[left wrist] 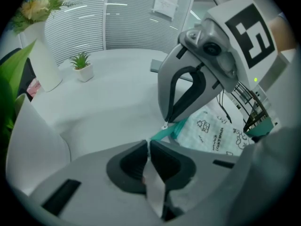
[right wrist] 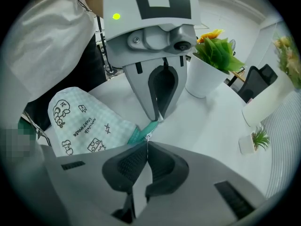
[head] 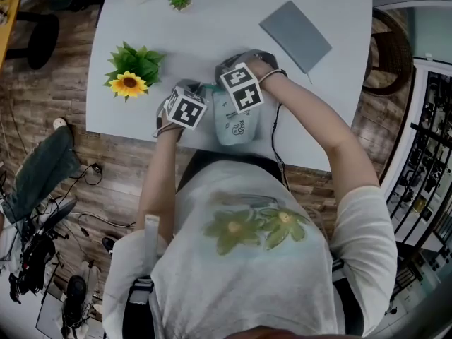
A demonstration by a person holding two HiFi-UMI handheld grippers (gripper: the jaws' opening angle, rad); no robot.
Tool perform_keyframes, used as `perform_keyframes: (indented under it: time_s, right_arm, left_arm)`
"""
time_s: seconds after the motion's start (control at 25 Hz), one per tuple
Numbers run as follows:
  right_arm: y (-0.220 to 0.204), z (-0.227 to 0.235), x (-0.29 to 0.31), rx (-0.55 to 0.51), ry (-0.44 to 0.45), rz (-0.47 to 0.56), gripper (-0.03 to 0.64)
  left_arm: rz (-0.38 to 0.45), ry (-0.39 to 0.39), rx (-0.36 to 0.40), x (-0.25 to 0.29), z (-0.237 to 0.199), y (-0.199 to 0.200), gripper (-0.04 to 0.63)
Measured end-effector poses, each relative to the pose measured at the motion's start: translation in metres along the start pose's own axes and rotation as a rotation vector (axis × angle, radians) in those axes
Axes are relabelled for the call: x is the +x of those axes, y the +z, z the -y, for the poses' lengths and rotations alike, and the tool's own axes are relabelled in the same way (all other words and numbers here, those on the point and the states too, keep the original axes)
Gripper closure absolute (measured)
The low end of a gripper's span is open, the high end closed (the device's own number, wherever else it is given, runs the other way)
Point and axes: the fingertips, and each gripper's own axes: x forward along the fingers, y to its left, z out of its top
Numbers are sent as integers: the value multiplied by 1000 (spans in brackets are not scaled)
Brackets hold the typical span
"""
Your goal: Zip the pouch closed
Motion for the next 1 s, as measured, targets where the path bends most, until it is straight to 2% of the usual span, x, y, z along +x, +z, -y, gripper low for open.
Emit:
perform_keyframes:
  time_s: [0.12, 1.0]
  right_arm:
    - [0, -1, -1, 3, -6, 1, 598]
    - [-4, -11, -6, -22, 22, -55, 598]
  left_arm:
    - [13, 4, -18, 0, -1, 0, 571]
    - [13, 27, -16, 0, 0, 1, 571]
